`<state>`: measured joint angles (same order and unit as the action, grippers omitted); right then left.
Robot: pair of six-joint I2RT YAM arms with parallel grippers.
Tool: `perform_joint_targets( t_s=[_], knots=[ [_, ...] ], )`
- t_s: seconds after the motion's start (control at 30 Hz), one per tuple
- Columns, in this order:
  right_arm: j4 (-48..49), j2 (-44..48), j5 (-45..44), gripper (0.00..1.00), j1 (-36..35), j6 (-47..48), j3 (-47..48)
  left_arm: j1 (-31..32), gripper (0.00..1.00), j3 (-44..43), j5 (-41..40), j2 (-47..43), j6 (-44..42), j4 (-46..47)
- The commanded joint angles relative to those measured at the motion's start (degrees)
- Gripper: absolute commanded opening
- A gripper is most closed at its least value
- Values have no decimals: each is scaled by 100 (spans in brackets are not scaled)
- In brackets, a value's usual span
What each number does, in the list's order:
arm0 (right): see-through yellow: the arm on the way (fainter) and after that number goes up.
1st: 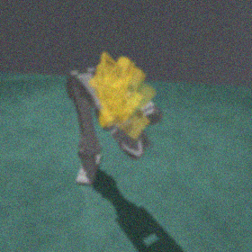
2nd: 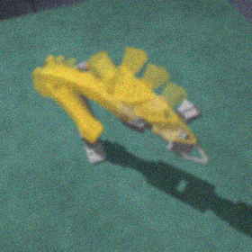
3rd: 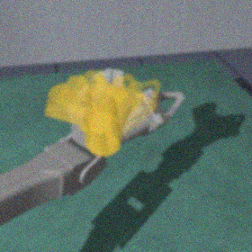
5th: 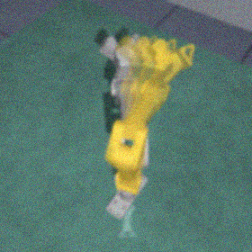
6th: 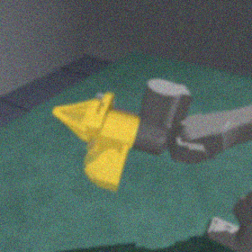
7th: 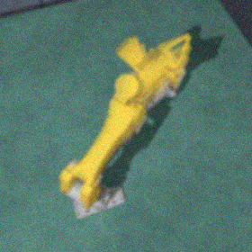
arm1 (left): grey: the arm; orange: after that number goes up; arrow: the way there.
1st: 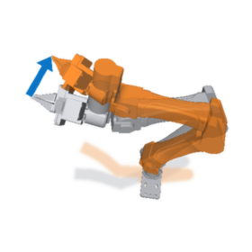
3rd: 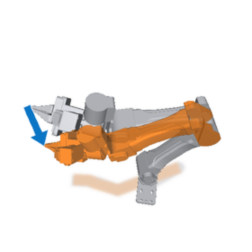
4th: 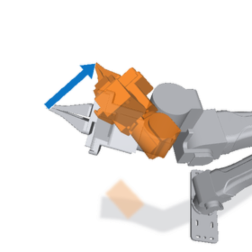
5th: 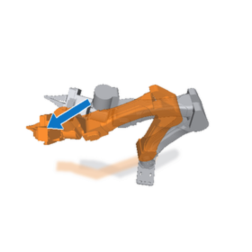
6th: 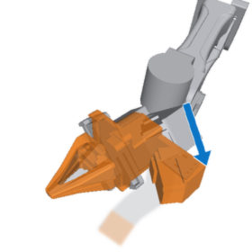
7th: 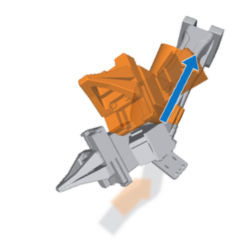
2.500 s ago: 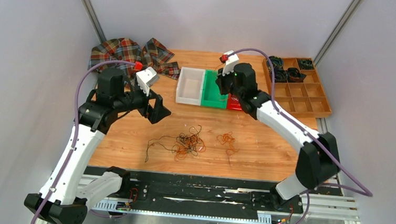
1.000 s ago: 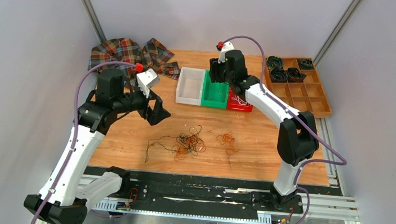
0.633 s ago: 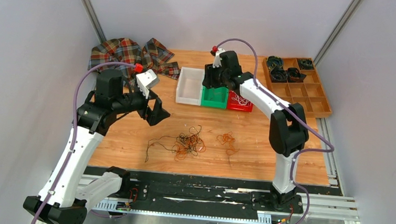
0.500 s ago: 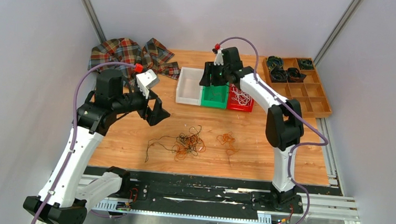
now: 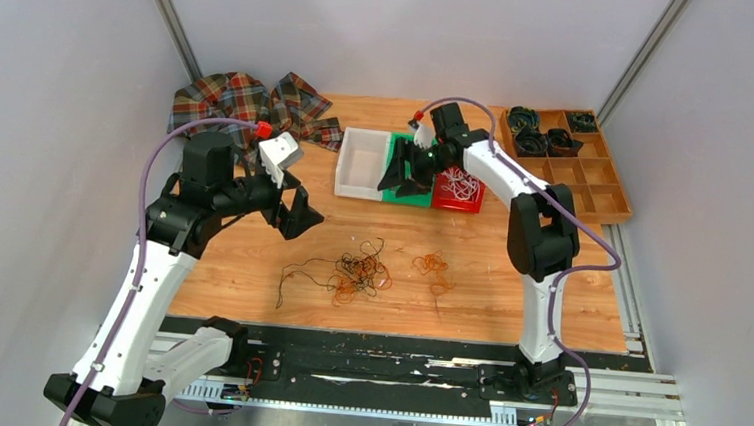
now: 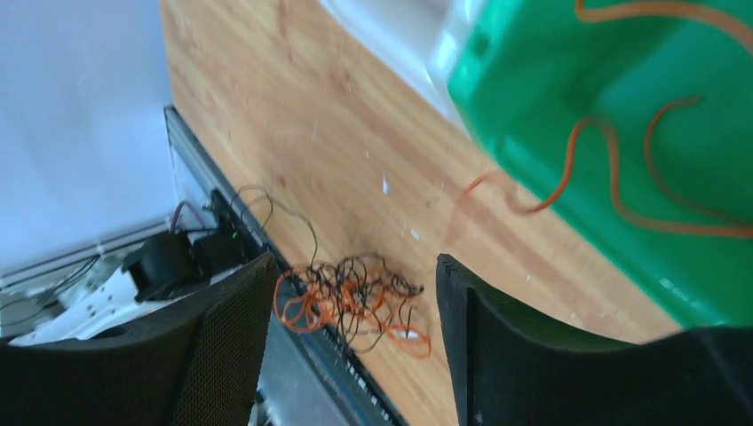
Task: Untangle the cables
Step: Place the cable in the bin.
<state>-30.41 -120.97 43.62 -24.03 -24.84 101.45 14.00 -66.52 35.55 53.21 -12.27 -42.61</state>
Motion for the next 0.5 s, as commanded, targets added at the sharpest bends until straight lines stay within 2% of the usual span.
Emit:
perform_joint_targets(
  t_s=[0.0, 0.07, 0.2, 0.47],
  knots=[
    [-566, 154, 835, 66, 82, 80, -525, -22, 98, -79, 40, -100, -95, 2],
    [-930, 214, 542, 66, 86, 279, -559, -21, 98, -80, 48, -92, -106, 7],
    [-1708, 312, -704, 66, 56, 580, -249, -25, 98, -89, 88, -46, -93, 5],
    [-1620, 686, -1445, 64, 13, 683, 148, -21, 98, -123, 83, -30, -98, 7]
  ],
)
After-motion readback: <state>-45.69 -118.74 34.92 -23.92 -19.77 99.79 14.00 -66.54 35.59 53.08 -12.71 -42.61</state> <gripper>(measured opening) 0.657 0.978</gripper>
